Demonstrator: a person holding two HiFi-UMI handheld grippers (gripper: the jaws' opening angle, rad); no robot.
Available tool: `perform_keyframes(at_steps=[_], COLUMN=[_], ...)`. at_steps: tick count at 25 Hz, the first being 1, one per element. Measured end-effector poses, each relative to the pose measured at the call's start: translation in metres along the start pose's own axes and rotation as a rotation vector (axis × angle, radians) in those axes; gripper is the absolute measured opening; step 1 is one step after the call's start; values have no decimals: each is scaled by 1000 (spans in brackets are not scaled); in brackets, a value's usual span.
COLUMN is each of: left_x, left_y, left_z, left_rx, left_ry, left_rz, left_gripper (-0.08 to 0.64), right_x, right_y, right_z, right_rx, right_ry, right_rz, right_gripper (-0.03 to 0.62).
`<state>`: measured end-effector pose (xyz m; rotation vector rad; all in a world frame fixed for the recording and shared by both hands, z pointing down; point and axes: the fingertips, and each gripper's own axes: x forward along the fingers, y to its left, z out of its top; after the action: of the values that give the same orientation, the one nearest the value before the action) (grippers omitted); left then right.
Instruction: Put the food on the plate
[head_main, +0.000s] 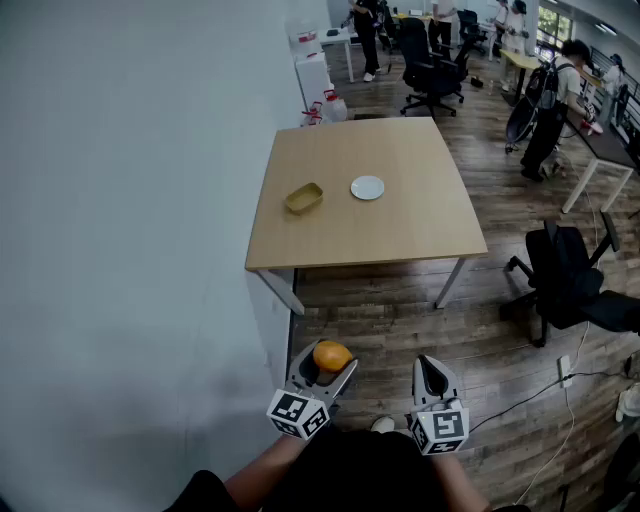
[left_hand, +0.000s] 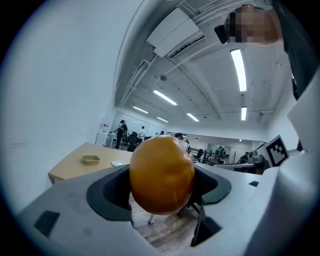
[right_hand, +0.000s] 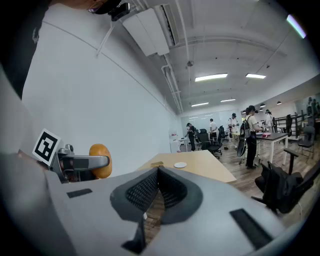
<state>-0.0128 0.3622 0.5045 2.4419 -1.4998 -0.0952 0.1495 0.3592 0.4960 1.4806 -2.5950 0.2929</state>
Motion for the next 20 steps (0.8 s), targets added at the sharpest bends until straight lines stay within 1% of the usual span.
perform_keyframes(at_steps=[6,9,13,20], left_x=[11,18,34,81], left_y=[-10,-16,-12,9], left_z=[-4,-4,-1,4], left_rx=[20,30,45,15], left_ry=[2,15,19,49], left_rz=[17,10,-6,-59], left_gripper=[327,327,327,327], right_x=[-3,-3,12,53], right_y=[-23,-33,-35,-42], right_z=[-7,-8,-9,-1], right_rx=[61,90,80,60], right_ry=[-7,-12,4,57], right_rz=[-7,-6,8,-5], right_gripper=[60,60,60,60])
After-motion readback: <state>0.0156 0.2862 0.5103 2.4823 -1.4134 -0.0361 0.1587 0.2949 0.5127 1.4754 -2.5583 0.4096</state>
